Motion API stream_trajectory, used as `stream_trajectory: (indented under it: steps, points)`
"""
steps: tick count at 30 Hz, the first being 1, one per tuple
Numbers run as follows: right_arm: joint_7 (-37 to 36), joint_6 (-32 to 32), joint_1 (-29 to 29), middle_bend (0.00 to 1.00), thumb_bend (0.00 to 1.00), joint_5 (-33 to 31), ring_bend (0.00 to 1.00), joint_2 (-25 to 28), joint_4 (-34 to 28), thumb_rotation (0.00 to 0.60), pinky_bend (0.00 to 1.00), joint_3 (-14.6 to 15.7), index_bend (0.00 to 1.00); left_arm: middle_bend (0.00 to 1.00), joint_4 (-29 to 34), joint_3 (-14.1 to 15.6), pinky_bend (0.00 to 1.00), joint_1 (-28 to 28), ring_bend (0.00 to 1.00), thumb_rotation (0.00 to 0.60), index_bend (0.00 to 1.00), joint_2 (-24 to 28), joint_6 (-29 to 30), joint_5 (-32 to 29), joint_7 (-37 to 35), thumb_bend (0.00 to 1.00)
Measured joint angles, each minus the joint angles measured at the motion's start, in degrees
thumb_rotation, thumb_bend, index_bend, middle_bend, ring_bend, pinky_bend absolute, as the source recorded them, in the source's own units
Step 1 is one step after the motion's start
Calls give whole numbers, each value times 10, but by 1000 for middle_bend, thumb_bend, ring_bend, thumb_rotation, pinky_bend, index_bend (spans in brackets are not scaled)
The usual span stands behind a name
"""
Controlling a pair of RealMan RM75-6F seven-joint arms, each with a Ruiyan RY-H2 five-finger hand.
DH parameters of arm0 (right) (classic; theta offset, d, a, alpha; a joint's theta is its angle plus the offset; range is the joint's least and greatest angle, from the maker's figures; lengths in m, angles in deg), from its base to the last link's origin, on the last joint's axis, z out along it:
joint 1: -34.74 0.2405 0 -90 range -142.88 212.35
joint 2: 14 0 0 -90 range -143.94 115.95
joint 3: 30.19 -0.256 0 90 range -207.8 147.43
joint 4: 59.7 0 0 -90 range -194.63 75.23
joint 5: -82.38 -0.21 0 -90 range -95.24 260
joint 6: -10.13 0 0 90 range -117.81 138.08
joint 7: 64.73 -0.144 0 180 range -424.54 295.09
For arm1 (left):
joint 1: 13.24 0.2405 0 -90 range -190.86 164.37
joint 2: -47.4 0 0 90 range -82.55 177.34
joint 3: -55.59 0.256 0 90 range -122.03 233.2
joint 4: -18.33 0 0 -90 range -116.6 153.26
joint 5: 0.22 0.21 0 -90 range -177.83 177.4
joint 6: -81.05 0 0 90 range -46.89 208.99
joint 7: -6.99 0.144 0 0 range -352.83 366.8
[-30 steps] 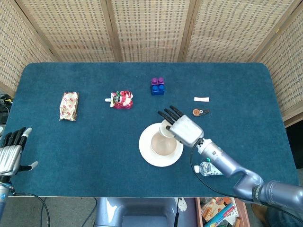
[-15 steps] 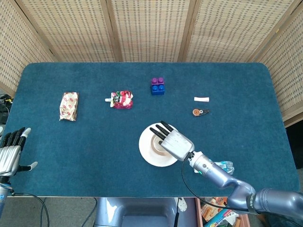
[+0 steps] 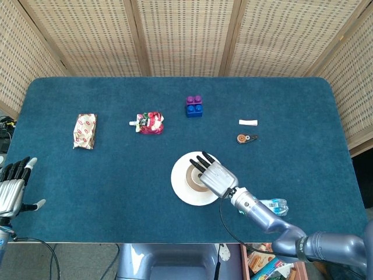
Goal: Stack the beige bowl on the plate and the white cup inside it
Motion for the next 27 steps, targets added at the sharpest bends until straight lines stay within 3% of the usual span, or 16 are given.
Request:
stream_trajectory:
  steps: [5, 18, 19, 23, 27]
  points:
    - [5, -6, 0, 0, 426, -3, 0, 8, -11, 600, 0, 5, 166, 0, 0, 0, 0, -1, 0, 600, 0, -1, -1, -1, 3, 0]
    - [-11, -54, -26, 0, 421, 30, 0, 72, -76, 600, 0, 20, 146, 0, 1, 2, 0, -1, 0, 600, 0, -3, -1, 0, 8, 0]
    - [-17, -62, -32, 0, 399, 38, 0, 84, -84, 600, 0, 22, 144, 0, 0, 2, 0, -2, 0, 600, 0, -3, -2, 0, 8, 0]
    - [-48, -102, -61, 0, 38, 75, 0, 131, -103, 600, 0, 32, 92, 0, -2, 2, 0, -3, 0, 600, 0, -4, -5, -3, 6, 0]
    - [-98, -148, -92, 0, 0, 118, 0, 150, -95, 600, 0, 41, 25, 0, -2, 2, 0, -2, 0, 600, 0, -3, -1, 4, -3, 0]
